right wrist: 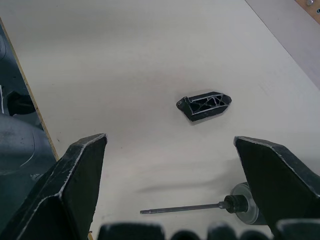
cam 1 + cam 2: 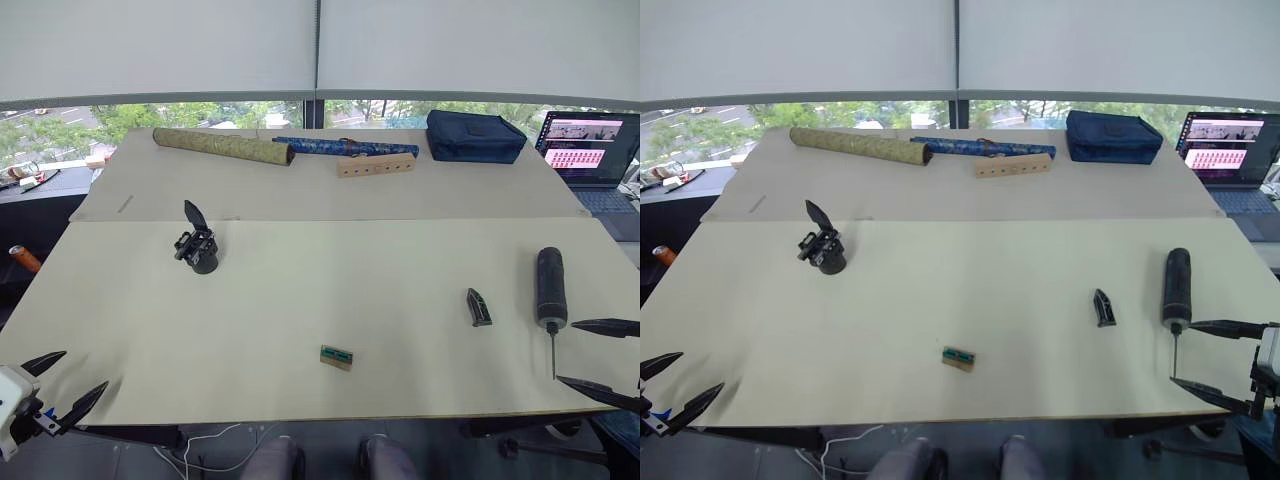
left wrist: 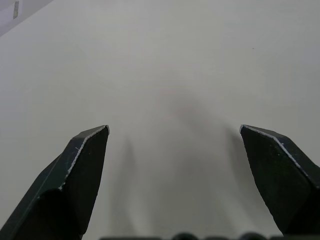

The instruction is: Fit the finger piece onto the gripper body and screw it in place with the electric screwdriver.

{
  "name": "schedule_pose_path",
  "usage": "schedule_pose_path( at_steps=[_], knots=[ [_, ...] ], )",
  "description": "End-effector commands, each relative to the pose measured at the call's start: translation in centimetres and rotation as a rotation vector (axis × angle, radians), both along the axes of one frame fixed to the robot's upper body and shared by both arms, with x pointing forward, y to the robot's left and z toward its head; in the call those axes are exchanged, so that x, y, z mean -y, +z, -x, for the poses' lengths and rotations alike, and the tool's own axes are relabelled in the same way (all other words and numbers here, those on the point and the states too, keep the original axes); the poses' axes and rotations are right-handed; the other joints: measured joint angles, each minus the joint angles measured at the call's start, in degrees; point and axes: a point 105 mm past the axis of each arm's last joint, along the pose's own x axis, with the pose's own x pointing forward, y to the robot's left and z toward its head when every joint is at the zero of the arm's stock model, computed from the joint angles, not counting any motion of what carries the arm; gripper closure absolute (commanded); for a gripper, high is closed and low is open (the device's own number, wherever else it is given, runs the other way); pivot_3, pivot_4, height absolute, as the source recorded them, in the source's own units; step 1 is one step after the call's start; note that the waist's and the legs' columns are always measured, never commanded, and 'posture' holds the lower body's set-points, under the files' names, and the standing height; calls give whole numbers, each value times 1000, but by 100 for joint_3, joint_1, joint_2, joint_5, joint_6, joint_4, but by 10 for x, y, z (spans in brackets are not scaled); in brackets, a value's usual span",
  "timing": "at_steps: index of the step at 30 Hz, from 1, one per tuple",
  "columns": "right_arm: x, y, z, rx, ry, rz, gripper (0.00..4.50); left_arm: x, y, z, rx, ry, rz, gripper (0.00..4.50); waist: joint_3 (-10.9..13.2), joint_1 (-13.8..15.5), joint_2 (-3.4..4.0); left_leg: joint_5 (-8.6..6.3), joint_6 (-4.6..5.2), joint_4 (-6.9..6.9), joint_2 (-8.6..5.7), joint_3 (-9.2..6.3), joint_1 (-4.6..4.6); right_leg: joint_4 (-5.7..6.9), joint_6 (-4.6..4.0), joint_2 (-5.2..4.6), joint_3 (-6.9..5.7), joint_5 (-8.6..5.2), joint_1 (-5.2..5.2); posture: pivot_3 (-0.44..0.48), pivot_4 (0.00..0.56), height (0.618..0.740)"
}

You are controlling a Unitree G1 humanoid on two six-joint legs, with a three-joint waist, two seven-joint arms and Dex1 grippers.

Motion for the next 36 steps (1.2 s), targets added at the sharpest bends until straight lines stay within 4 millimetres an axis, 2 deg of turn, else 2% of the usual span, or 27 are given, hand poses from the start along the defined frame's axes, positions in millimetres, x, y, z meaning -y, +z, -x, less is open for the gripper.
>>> schedule_pose_path(
  at_steps=[1, 4, 6, 9, 11, 15, 16, 20, 25, 27, 34, 36],
  knots=[
    [-26, 10, -12, 67, 35, -79, 0, -4, 19, -10, 84, 43, 66, 58, 0, -2, 0, 0, 0, 0, 0, 0, 0, 0, 0, 0, 0, 0, 0, 0, 150, 740],
    [-76, 29, -26, 159, 117, -293, 0, -8, 36, -19, 181, 106, 186, 58, -2, -13, -7, 3, -6, 2, 16, -3, 1, 11, -3, 6, -7, 1, -3, 0, 150, 740],
    [-93, 35, -27, 193, 164, -349, 0, -12, 37, -17, 235, 172, 198, 58, 0, -25, 8, 9, -15, 5, 20, -3, -8, 15, -13, 11, -6, 9, -3, 0, 150, 740],
    [-112, 43, -29, 272, 213, -427, 0, -24, 31, -8, 291, 305, 221, 58, -4, -13, 12, 8, 7, 3, 16, 8, -6, 7, -8, 13, -3, 10, -5, 0, 150, 740],
    [-122, 46, -29, 311, 227, -463, 0, -24, 23, -2, 293, 361, 249, 58, -5, -8, 4, 10, 26, 3, 17, 6, -8, 5, -8, 17, -10, 9, -8, 0, 150, 740],
    [-136, 42, -29, 326, 264, -487, 0, 1, 7, -3, 253, 329, 305, 58, -3, 25, -9, -4, 15, 7, 16, 5, -11, -1, -7, 11, -12, 9, -6, 0, 150, 740],
    [-137, 42, -29, 326, 266, -492, 0, 9, 6, -8, 246, 302, 313, 58, -2, 44, -10, -21, -13, 9, 15, 5, -9, -4, -7, 9, -13, 9, -7, 0, 150, 740],
    [-136, 37, -30, 306, 276, -499, 0, 34, 8, -33, 233, 202, 321, 58, -2, 103, -11, -16, -23, 20, 15, 7, 1, 2, -10, 5, -17, 13, -1, 0, 150, 740],
    [-131, 31, -32, 284, 278, -496, 0, 58, 6, -77, 199, 101, 316, 58, -4, 108, -11, -4, -30, 19, 15, 4, 14, 13, -12, 18, -19, 16, 1, 0, 150, 740],
    [-131, 29, -33, 283, 282, -495, 0, 65, 3, -94, 190, 86, 326, 58, -6, 99, -7, 23, 16, 17, 15, 5, 13, 15, -12, 27, -33, 17, 3, 0, 150, 740],
    [-131, 24, -30, 293, 281, -494, 0, 90, 1, -164, 220, 130, 372, 58, -8, 58, -7, 29, 9, 15, 8, 0, -4, 30, -9, 34, -58, 19, -9, 0, 150, 740],
    [-131, 23, -28, 296, 275, -495, 0, 98, -2, -173, 215, 123, 367, 58, -9, 60, -7, 29, 9, 14, 3, -2, -4, 31, -8, 33, -60, 19, -8, 0, 150, 740]
  ],
)
